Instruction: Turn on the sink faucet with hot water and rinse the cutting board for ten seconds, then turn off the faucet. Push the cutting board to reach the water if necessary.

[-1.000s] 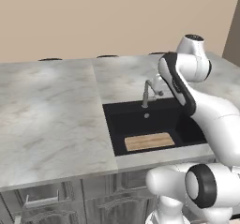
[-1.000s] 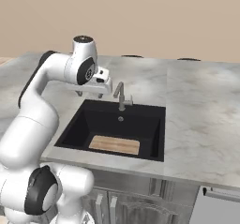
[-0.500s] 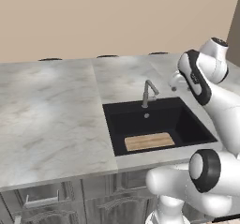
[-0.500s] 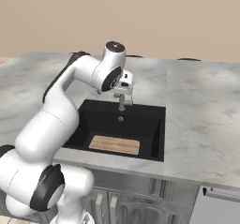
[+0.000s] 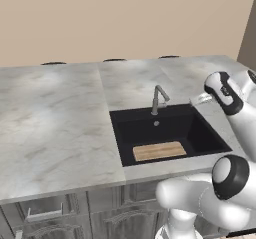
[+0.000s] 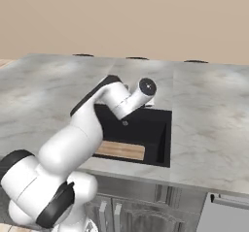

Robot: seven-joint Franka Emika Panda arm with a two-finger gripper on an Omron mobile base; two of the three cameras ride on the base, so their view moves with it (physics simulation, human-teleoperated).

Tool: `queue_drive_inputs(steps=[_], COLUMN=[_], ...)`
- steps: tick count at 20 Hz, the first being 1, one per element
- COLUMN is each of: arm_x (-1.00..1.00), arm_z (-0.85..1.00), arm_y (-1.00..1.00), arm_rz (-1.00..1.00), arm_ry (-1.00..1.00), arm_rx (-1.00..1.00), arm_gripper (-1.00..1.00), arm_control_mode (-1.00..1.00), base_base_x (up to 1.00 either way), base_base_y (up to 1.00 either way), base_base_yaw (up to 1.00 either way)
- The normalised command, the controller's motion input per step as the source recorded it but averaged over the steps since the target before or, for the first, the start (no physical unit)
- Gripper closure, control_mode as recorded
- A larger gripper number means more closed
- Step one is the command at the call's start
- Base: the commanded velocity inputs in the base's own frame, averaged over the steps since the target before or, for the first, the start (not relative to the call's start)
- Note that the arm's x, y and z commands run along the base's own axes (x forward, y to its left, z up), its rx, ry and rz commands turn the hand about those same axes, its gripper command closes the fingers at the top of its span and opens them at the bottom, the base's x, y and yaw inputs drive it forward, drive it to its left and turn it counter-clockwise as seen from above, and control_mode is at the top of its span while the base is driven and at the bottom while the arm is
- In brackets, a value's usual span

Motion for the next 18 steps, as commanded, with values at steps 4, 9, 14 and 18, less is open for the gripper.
queue_drive_inputs(steps=[4,9,14,18], arm_x=[0.55,0.50,0.26,0.03], arm_z=[-0.50,-0.39,-0.35,-0.31], arm_y=[-0.44,-0.33,-0.24,-0.02], arm_rz=[0.16,0.12,0.07,0.01], arm_ry=[-0.26,-0.18,-0.21,-0.19], arm_rx=[0.09,0.11,0.10,0.02], arm_gripper=[-1.00,-1.00,-1.00,-1.00], arm_control_mode=[-1.00,-1.00,-1.00,-1.00], base_base_x=[0.00,0.00,0.00,0.00], base_base_y=[0.00,0.00,0.00,0.00], base_base_yaw=[0.00,0.00,0.00,0.00])
